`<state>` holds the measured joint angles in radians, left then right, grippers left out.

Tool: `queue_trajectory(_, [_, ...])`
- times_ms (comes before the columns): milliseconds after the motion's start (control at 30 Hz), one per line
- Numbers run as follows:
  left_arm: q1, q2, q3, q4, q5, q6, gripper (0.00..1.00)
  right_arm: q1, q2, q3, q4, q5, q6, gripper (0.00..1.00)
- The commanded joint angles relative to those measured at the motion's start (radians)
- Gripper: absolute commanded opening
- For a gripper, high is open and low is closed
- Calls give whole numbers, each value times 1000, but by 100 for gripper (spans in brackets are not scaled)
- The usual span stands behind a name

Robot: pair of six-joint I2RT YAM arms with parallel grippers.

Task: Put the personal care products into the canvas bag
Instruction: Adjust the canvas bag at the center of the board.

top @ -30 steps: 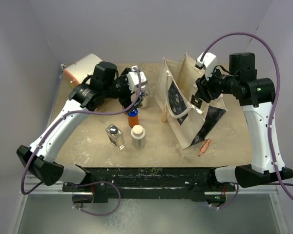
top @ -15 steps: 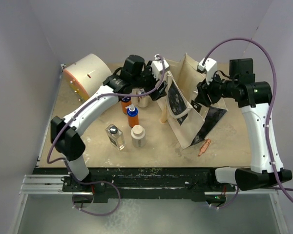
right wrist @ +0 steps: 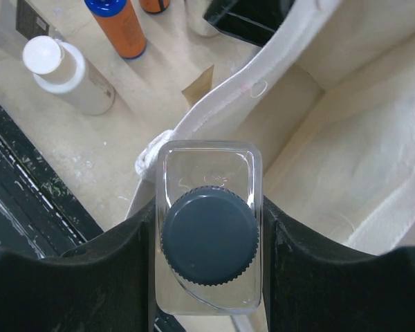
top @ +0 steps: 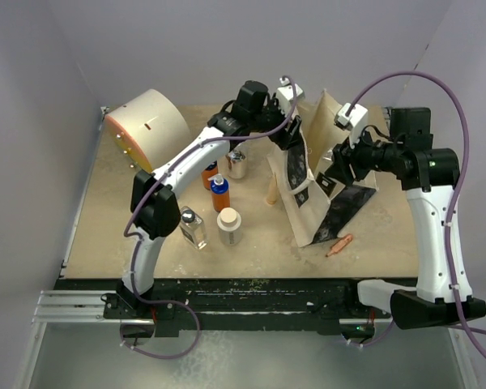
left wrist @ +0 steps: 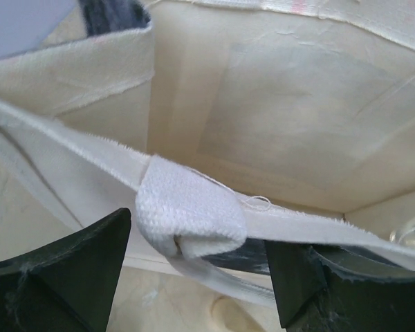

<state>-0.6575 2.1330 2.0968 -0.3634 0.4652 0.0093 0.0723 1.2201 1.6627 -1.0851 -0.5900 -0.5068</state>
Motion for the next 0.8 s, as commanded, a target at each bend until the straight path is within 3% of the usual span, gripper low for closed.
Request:
queue_trajectory(0, [-34,57,148,28,77,-35,80,-1,-52,17,85,-161,4,0])
queue_trajectory(200, [-54,109,213,21,89,-44,81,-4,-75,7,95,-177,1,0])
queue_trajectory(300, [-52,92,219,2,61,-19,83,-8,-74,10,144,-93,36,0])
queue_trajectory(533, [-39,-32,169,-29,7,56,90,-8,-25,103,171,79,19,0])
queue_trajectory(767, [-22,-197,54,-38,-38,92,95,-15,26,180,174,133,-21,0])
